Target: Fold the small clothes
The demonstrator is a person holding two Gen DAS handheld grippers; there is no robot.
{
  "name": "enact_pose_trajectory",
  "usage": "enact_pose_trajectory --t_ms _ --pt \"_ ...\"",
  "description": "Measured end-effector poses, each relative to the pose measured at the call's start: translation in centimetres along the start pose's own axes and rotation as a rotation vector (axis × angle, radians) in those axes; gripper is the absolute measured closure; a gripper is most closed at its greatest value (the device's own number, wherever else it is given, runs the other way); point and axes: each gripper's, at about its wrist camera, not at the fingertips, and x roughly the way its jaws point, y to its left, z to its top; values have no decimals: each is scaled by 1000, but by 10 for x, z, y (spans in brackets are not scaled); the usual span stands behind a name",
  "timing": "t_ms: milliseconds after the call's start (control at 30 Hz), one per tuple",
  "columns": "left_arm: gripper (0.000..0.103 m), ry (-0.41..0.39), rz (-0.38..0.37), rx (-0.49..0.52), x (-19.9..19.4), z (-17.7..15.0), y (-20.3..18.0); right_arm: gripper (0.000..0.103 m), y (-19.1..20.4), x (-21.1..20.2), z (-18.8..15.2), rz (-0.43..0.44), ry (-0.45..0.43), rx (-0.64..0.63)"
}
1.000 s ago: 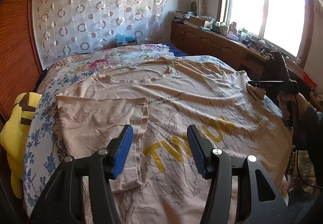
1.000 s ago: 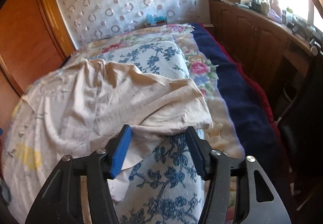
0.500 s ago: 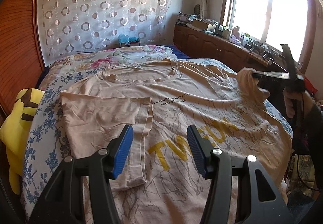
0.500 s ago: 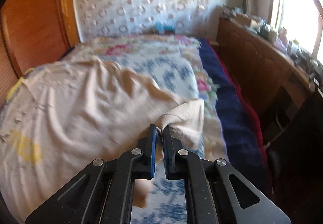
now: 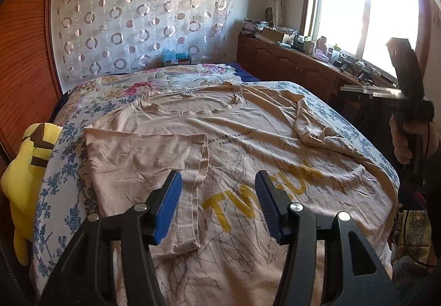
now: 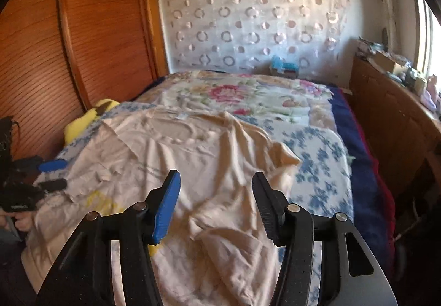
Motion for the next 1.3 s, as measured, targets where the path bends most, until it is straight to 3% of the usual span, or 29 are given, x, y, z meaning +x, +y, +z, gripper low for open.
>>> enact_pose_trajectory --t_ms 300,400,467,633,900,967,1033,1300 --pt "48 19 0 9 4 -1 -5 52 -13 31 -50 -38 159 19" --pt "48 19 1 7 3 -1 -6 65 -16 41 -61 -50 190 27" --pt "48 18 1 4 4 -2 -6 91 -16 40 -63 -42 190 25" --pt "48 17 1 2 5 -4 -6 99 -9 25 -61 1 150 -4" --pt "48 11 1 3 3 -3 -6 98 19 11 -70 73 171 -69" --pt "48 8 0 1 2 -2 -5 83 26 11 -73 96 183 -75" --pt "48 6 0 2 2 -2 -5 76 28 7 -74 149 170 -60" --pt "48 -1 2 9 -1 0 -7 74 12 12 -52 73 128 -22"
